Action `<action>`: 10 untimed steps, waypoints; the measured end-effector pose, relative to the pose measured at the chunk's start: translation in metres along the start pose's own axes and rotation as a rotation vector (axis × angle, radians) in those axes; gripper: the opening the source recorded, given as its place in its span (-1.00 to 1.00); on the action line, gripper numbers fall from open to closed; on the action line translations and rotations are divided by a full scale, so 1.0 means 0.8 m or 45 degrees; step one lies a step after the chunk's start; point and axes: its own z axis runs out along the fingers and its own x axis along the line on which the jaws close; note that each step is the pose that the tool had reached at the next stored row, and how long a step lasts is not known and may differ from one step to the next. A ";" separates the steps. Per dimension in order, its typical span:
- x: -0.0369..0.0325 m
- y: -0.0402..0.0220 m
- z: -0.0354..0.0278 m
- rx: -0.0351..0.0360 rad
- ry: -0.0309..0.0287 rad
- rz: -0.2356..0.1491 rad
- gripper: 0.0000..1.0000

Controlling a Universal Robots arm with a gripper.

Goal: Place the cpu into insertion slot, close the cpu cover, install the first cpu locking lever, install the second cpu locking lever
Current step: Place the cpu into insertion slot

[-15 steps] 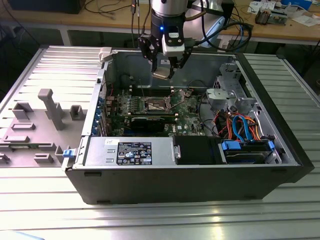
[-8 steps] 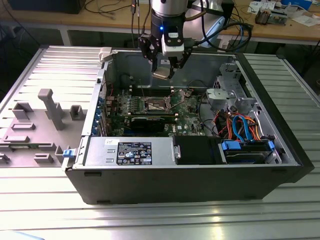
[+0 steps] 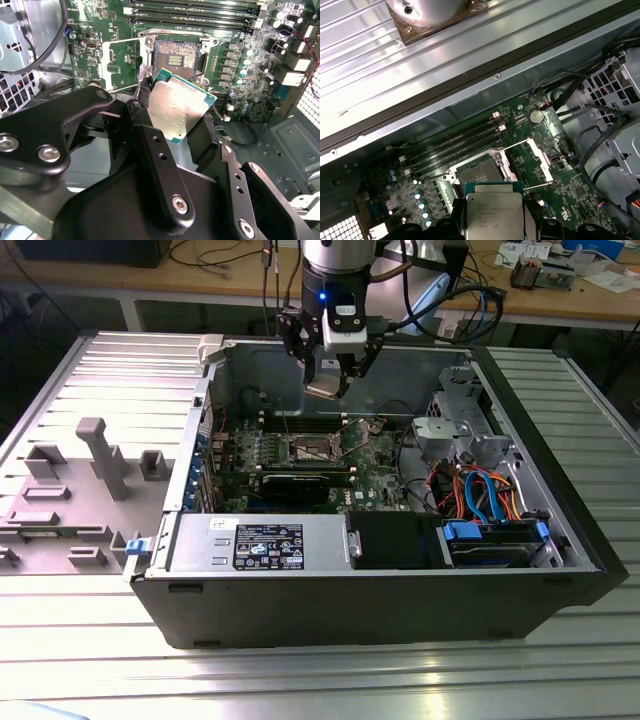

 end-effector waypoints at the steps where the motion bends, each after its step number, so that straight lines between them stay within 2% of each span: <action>1: 0.0000 0.0000 0.0000 0.0000 -0.0003 0.003 0.09; 10: 0.0000 0.0000 0.0000 -0.0004 -0.0020 0.023 0.09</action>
